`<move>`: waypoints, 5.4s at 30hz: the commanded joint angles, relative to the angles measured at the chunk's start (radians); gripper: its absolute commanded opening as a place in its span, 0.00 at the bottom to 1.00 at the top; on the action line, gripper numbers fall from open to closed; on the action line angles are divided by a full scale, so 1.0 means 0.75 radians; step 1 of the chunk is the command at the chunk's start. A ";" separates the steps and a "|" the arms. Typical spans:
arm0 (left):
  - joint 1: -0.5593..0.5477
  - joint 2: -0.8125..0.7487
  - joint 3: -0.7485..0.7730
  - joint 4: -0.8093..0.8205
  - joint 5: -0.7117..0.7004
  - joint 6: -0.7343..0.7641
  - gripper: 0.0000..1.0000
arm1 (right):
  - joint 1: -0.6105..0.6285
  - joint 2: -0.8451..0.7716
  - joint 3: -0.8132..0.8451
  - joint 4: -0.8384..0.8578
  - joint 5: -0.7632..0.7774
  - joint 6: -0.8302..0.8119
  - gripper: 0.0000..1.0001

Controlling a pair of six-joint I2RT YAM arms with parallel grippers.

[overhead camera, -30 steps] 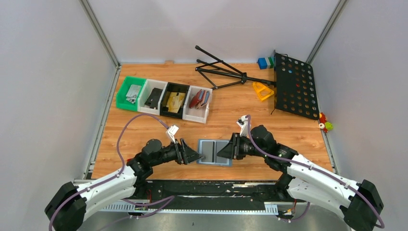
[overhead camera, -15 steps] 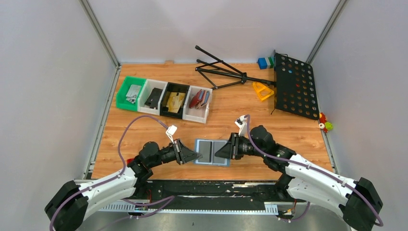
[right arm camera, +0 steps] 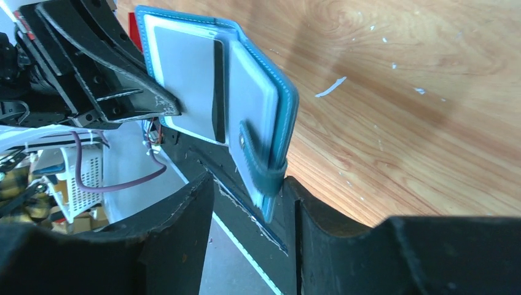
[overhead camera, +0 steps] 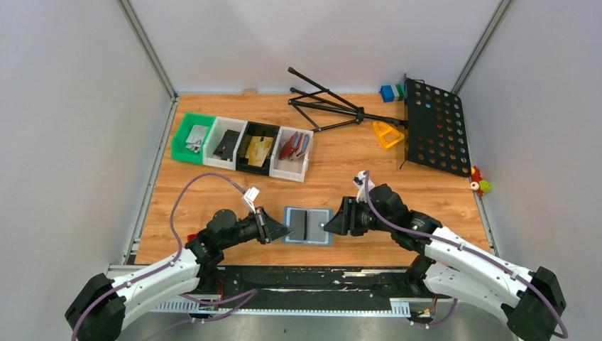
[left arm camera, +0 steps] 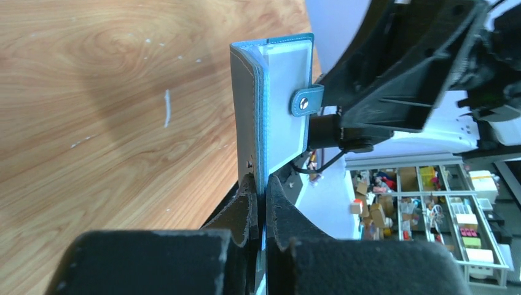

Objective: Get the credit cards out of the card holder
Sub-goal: Remove the credit card from the card holder, then place the credit card in the storage box.

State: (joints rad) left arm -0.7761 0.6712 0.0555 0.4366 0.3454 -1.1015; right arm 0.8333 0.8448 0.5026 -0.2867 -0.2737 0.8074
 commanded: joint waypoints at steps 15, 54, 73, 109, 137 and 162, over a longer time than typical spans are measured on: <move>0.006 -0.025 0.093 -0.055 -0.064 0.096 0.00 | -0.003 -0.118 0.046 0.213 -0.143 -0.106 0.51; 0.035 0.120 0.063 0.431 0.150 -0.169 0.00 | -0.070 0.130 -0.195 0.841 -0.335 0.254 0.35; 0.037 0.196 0.033 0.626 0.172 -0.260 0.00 | -0.072 0.273 -0.265 1.323 -0.455 0.469 0.18; 0.108 -0.144 0.010 -0.067 -0.044 -0.145 0.00 | -0.102 -0.096 -0.251 0.463 -0.190 0.109 0.00; 0.110 -0.088 0.168 -0.755 -0.253 0.141 0.00 | -0.114 0.084 -0.019 0.358 -0.097 -0.095 0.00; 0.112 -0.224 0.200 -1.149 -0.507 0.168 0.00 | -0.115 1.135 0.754 0.689 -0.152 -0.047 0.00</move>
State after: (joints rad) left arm -0.6979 0.5159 0.1696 -0.3637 0.0219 -1.0065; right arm 0.7513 1.5784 0.9489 0.1398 -0.3622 0.7547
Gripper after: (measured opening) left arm 0.018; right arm 0.011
